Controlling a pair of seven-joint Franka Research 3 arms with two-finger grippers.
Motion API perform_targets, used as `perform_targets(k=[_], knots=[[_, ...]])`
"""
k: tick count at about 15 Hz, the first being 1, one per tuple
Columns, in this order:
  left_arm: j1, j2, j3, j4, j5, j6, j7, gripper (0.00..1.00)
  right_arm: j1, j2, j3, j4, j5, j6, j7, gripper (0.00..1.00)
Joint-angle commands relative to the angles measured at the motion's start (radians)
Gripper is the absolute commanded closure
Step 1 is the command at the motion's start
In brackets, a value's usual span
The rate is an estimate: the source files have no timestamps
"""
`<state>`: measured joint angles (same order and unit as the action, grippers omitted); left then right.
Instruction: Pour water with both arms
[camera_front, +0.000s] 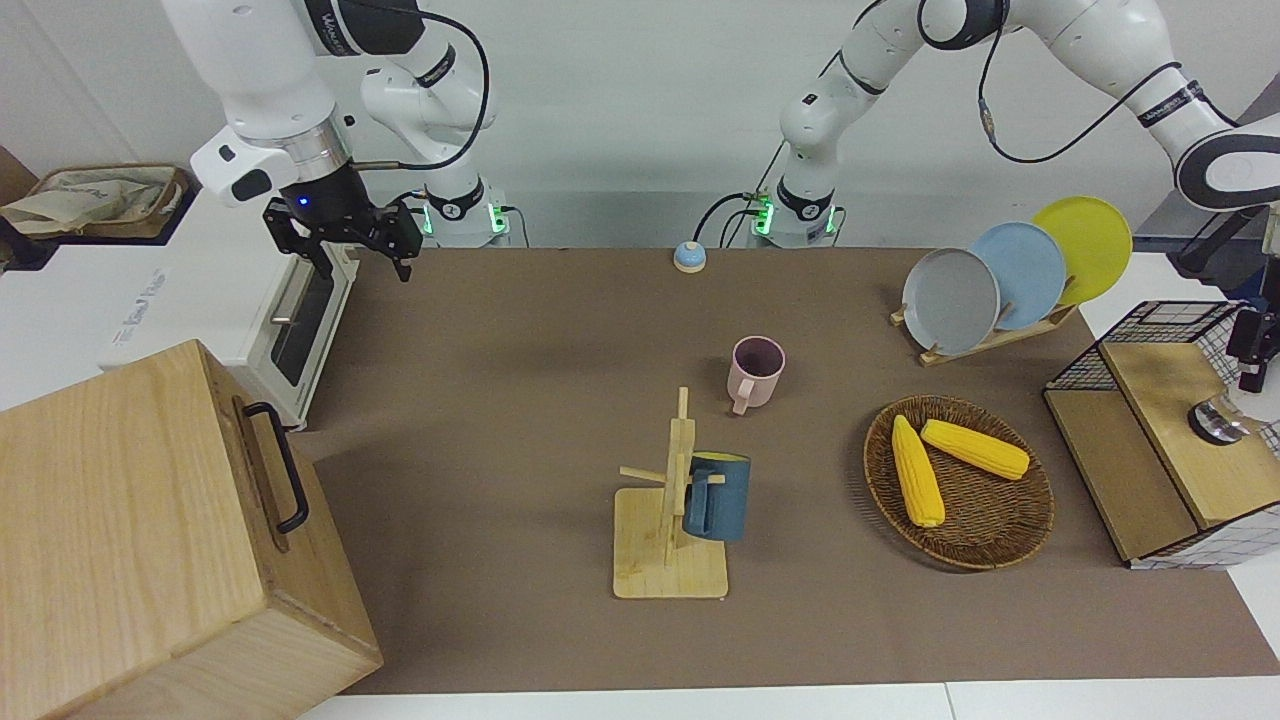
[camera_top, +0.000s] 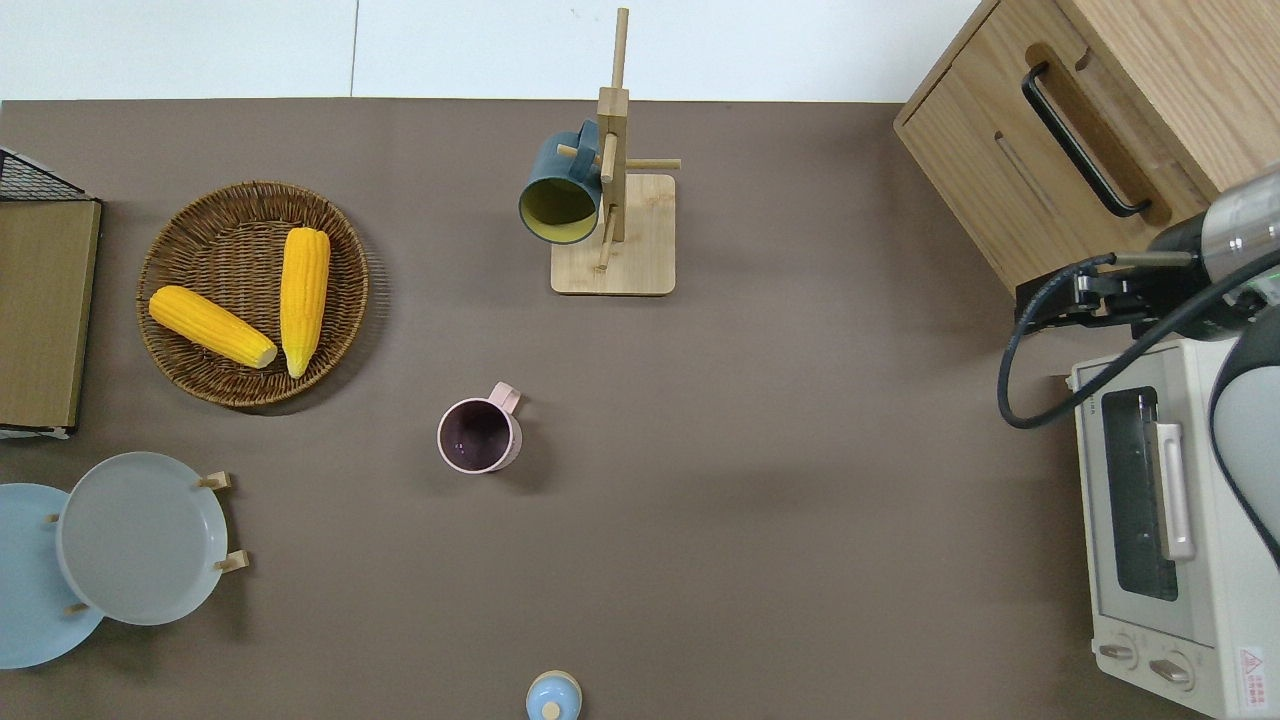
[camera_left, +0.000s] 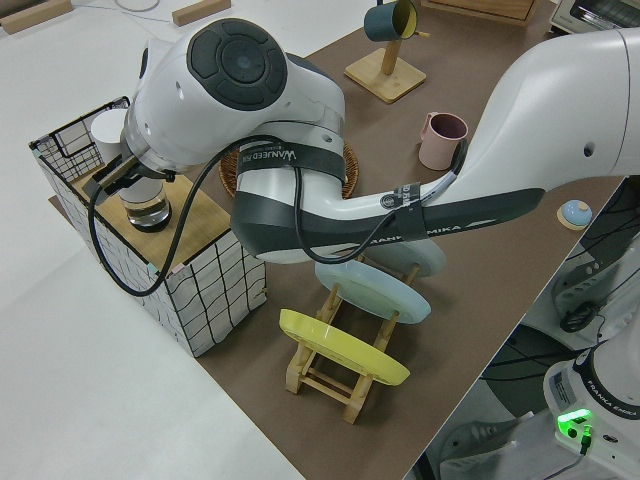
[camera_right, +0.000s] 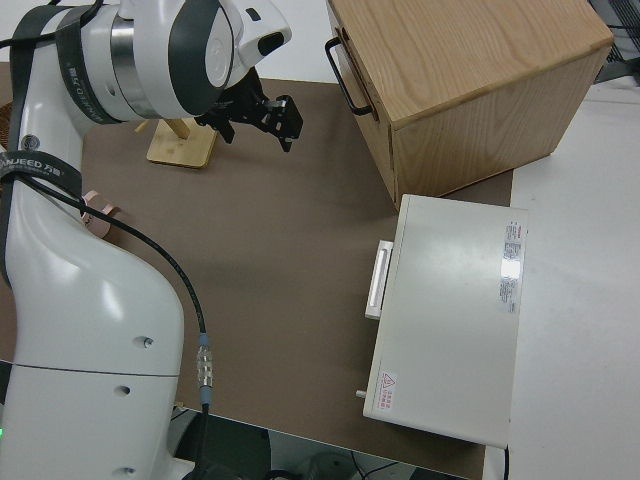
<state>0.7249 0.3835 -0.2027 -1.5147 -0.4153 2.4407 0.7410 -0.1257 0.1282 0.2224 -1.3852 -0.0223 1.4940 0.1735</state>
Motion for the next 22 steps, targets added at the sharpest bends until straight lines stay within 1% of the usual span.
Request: perform_targets(k=[1,3,6,9,11,15,18,20,22], knots=[[0.007,0.009,0.028,0.082,0.027,-0.164,-0.037,0.00,-0.020,-0.005,0.012,-0.002,0.010,0.002,-0.023,0.013],[0.007,0.009,0.040,0.099,0.067,-0.215,-0.046,0.00,-0.020,-0.005,0.012,-0.002,0.010,0.002,-0.025,0.013],[0.008,0.005,0.040,0.105,0.165,-0.268,-0.052,0.00,-0.020,-0.005,0.012,-0.002,0.010,0.002,-0.023,0.013],[0.010,-0.009,0.042,0.145,0.225,-0.380,-0.089,0.00,-0.020,-0.005,0.012,-0.002,0.010,0.002,-0.025,0.013],[0.008,-0.034,0.039,0.151,0.250,-0.451,-0.138,0.00,-0.020,-0.005,0.012,-0.002,0.010,0.002,-0.025,0.011],[-0.002,-0.095,0.034,0.151,0.292,-0.577,-0.192,0.00,-0.020,-0.005,0.012,-0.002,0.010,0.002,-0.025,0.011],[-0.009,-0.141,0.016,0.151,0.349,-0.676,-0.258,0.00,-0.020,-0.005,0.012,-0.002,0.010,0.002,-0.023,0.013],[-0.027,-0.158,-0.006,0.149,0.386,-0.736,-0.290,0.00,-0.020,-0.005,0.012,-0.002,0.010,0.002,-0.023,0.013],[-0.060,-0.166,-0.007,0.146,0.411,-0.766,-0.331,0.00,-0.020,-0.005,0.012,-0.002,0.010,0.002,-0.023,0.011]])
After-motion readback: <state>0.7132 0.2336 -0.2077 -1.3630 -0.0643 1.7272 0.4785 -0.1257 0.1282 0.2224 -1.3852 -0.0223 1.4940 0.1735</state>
